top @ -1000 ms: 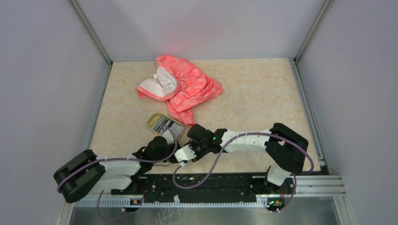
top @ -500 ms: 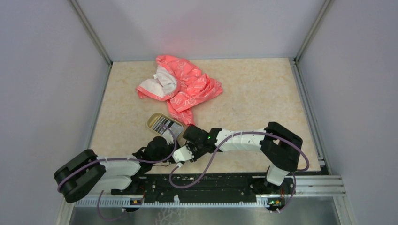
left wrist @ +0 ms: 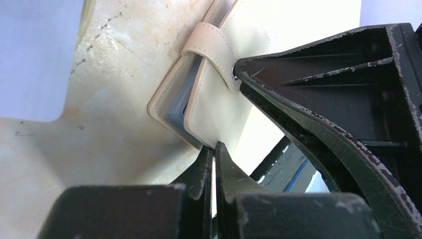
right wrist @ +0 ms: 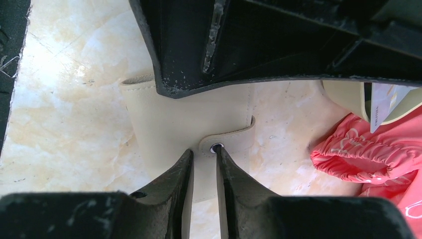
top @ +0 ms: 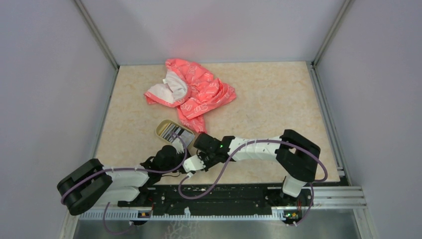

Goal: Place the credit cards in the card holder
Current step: Open the card holder at the center of the board.

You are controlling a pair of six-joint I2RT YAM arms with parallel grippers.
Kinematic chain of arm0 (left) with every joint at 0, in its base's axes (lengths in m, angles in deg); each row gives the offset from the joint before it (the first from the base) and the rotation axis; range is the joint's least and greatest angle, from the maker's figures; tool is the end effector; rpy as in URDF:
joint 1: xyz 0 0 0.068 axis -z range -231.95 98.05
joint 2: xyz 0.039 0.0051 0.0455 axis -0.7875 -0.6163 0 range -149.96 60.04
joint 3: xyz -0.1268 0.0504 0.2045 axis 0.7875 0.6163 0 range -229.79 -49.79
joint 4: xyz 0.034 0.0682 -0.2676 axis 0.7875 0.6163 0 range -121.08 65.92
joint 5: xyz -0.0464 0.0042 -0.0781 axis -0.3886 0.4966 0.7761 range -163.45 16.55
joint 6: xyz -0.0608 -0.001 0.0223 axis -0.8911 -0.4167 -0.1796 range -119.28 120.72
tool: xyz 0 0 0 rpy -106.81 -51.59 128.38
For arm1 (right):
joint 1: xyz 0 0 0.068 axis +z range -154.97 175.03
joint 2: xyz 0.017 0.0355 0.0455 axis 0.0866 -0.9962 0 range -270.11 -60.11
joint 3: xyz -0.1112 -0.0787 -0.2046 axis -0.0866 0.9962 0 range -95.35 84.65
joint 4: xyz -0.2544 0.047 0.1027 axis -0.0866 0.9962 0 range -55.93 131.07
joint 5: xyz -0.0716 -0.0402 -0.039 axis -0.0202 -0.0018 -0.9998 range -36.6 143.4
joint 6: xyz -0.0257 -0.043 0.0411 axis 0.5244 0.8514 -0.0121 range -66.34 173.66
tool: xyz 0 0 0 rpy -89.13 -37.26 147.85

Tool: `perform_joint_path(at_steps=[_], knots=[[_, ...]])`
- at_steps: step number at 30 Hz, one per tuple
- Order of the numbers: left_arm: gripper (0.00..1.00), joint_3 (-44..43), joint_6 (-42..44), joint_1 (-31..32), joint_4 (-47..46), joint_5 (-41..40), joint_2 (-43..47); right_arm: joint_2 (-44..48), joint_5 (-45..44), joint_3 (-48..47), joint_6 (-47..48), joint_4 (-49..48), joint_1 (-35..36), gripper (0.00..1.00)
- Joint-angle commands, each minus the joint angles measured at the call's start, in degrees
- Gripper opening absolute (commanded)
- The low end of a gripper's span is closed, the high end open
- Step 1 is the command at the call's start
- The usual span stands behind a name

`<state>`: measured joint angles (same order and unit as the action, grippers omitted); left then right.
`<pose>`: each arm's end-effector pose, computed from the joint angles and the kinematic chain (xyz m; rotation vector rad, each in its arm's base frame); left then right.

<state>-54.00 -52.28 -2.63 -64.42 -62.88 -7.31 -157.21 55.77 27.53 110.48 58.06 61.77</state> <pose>0.1290 -0.1645 0.0625 0.0506 2.3469 -1.1944 0.1338 0.3168 0.1128 -2.3764 1.2610 0.1094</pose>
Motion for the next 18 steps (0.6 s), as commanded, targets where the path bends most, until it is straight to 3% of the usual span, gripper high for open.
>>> perform_joint_path(at_steps=[1,6,18], knots=[[0.02,1.4,2.2,0.9,0.0,2.4,-0.5,-4.5,3.0,2.5,-1.4,-6.0,-0.4,0.07],[0.01,2.0,3.2,0.9,-0.3,1.7,-0.4,-1.7,5.1,2.5,-2.4,-5.9,-2.2,0.0],[0.01,2.2,4.6,0.9,-3.9,3.5,-3.8,3.7,11.6,3.1,-5.6,-6.9,-5.9,0.0]])
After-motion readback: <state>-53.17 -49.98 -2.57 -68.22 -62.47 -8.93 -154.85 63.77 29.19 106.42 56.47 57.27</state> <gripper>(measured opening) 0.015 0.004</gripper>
